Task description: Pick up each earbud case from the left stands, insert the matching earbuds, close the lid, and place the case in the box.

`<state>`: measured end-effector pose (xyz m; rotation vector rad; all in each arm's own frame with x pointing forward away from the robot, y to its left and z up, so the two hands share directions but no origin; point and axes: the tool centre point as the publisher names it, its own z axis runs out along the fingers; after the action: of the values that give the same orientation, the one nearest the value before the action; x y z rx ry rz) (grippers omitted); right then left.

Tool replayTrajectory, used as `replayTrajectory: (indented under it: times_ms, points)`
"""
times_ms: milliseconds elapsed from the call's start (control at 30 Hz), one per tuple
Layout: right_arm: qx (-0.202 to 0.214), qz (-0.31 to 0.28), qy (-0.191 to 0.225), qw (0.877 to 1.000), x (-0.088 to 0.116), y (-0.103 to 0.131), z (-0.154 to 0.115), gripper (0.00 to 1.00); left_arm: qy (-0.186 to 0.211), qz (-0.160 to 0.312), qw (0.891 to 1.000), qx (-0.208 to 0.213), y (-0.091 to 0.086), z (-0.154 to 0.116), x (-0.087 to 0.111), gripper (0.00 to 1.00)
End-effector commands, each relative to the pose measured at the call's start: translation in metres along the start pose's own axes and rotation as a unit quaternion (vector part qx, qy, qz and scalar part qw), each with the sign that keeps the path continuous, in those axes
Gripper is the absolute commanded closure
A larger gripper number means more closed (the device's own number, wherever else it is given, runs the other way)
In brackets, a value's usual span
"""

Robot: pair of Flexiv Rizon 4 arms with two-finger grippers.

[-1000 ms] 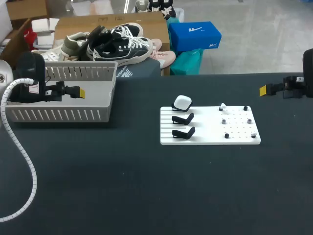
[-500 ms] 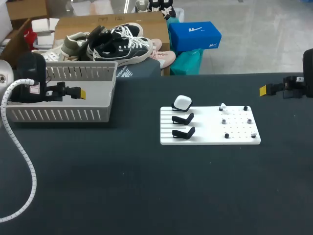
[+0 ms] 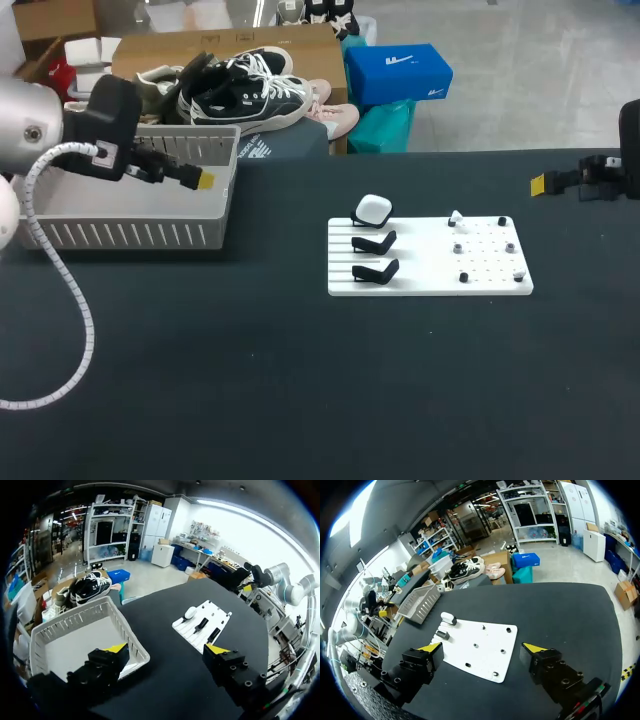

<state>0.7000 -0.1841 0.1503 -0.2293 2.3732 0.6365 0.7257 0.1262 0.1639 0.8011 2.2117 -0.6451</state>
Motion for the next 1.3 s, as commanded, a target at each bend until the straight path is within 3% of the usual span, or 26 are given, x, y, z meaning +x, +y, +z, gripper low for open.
replayTrajectory:
  times_ms: [33,267,567,800,1000,1300]
  points:
    - [-0.004,-0.001,0.001,1.0,0.0,-0.002,0.0,0.0,-0.001,0.049,0.997,0.067,0.002,0.025,-0.012,0.0]
    - [-0.004,-0.001,0.001,1.0,0.0,-0.002,0.0,0.0,0.015,0.138,0.979,0.149,-0.014,0.056,-0.022,0.0]
    - [-0.004,-0.001,0.001,1.0,0.0,-0.002,0.0,0.0,0.027,0.219,0.957,0.189,-0.027,0.099,-0.028,0.0]
    - [-0.004,-0.001,0.001,1.0,0.0,-0.002,0.0,0.0,0.027,0.233,0.945,0.227,-0.035,0.129,-0.025,0.0]
    - [-0.004,-0.001,0.001,1.0,0.0,-0.002,0.0,0.0,0.003,0.258,0.934,0.246,-0.04,0.147,-0.025,0.0]
    - [-0.004,-0.001,0.001,1.0,0.0,-0.002,0.0,0.0,-0.011,0.254,0.934,0.25,-0.044,0.169,-0.023,0.0]
